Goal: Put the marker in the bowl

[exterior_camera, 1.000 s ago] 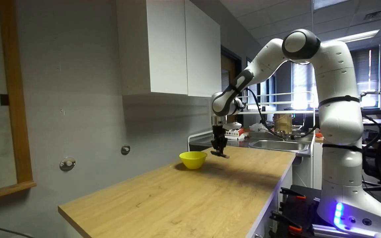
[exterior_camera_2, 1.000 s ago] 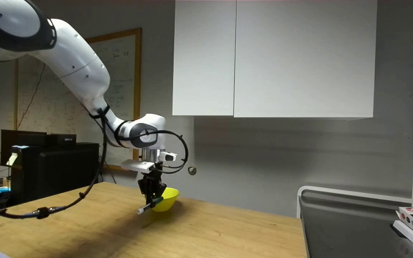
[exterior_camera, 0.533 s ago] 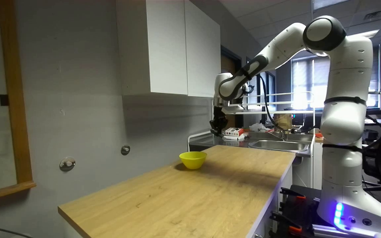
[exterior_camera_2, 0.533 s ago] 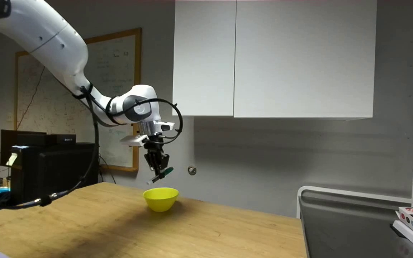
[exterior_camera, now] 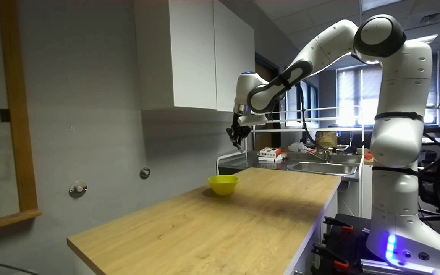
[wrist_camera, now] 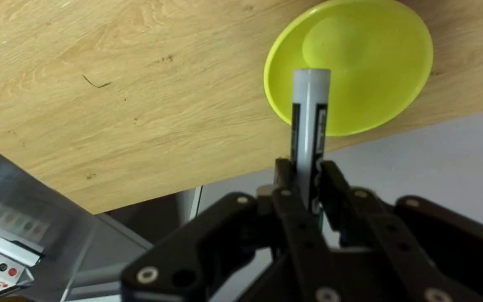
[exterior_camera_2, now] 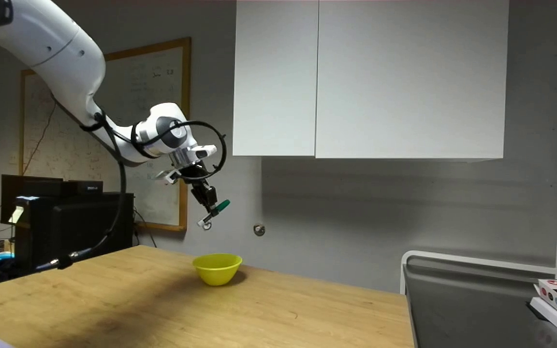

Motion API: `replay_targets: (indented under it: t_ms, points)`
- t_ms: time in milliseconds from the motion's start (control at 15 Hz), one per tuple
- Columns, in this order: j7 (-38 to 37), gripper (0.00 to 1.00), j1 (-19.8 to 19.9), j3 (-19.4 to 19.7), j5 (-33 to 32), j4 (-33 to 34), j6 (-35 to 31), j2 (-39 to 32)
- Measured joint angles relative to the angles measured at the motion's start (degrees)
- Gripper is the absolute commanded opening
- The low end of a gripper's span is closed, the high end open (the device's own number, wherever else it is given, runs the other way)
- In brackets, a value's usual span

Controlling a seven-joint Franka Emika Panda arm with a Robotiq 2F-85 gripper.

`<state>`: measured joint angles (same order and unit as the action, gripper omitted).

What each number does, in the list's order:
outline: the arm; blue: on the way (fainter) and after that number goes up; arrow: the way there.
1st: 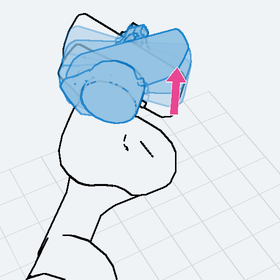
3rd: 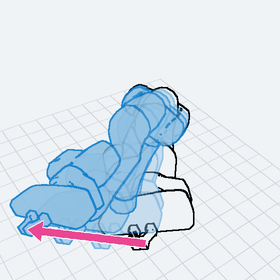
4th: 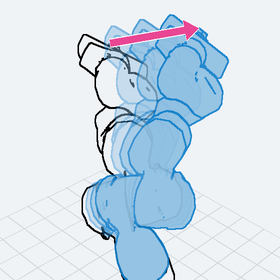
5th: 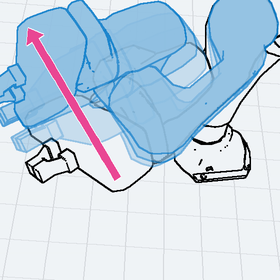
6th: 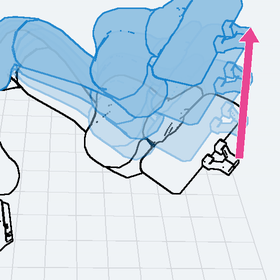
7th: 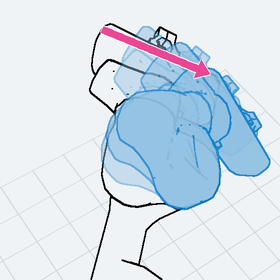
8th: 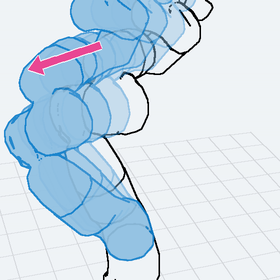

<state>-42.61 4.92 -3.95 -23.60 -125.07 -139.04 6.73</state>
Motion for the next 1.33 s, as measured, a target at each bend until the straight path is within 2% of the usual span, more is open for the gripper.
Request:
replay_targets:
  t_ms: [267, 467, 1000, 1333]
  points:
    - [-12.3, 0.13, -1.1, -1.2, -10.1, 3.7, 0.1, -4.7]
    - [-17.5, 0.13, -2.3, -0.7, -14.1, 7.0, 0.4, -9.8]
    - [-19.1, 0.13, -7.2, 4.0, -14.8, 18.4, 2.1, -24.0]
    - [-19.1, 0.13, -8.9, 6.7, -14.2, 23.0, 2.3, -30.7]
